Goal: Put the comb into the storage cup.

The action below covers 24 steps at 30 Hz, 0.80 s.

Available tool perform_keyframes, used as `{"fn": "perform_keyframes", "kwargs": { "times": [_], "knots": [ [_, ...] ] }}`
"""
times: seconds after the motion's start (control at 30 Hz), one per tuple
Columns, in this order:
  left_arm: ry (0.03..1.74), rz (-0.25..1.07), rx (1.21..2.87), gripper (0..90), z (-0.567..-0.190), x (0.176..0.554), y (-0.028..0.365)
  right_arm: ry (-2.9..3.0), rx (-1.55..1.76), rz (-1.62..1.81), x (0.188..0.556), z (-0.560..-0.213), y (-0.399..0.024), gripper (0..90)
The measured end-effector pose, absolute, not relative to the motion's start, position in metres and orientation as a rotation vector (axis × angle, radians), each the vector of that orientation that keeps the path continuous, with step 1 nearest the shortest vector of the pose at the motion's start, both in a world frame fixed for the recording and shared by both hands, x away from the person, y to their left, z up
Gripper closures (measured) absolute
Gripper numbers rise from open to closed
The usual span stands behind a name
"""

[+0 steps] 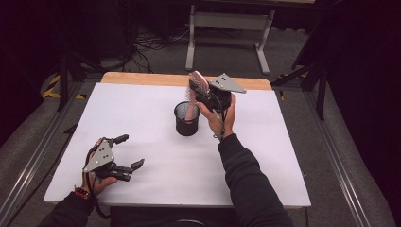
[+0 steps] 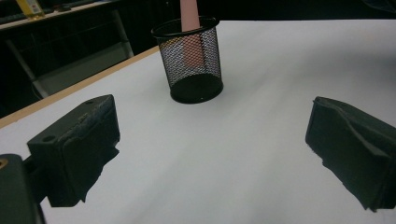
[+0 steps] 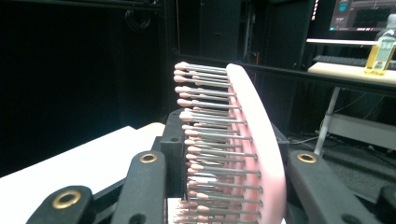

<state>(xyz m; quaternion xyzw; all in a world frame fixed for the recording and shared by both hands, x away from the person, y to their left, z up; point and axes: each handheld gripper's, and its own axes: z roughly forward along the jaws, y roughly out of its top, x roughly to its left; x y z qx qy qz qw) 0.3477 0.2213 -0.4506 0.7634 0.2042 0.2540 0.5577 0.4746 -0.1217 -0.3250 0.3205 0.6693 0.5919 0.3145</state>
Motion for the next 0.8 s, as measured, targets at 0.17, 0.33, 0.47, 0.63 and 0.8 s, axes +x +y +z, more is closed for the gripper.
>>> {"fn": "perform_keyframes", "kwargs": {
  "times": [0.17,0.33,0.47,0.63,0.8],
  "knots": [
    [0.483,0.588,1.799,4.3,-0.451,0.348,0.221,1.785,0.858,1.554,0.475,-0.336,-0.121,63.5],
    [0.479,0.594,1.802,4.5,-0.451,0.348,0.220,1.814,0.866,1.560,0.475,-0.347,-0.118,63.5],
    [0.484,0.590,1.798,4.5,-0.451,0.347,0.221,1.828,0.868,1.572,0.476,-0.351,-0.117,63.4],
    [0.477,0.591,1.804,4.6,-0.451,0.348,0.220,1.835,0.858,1.584,0.475,-0.352,-0.118,63.2],
    [0.481,0.590,1.799,4.6,-0.451,0.348,0.220,1.824,0.882,1.599,0.474,-0.353,-0.123,63.0]
  ]
}}
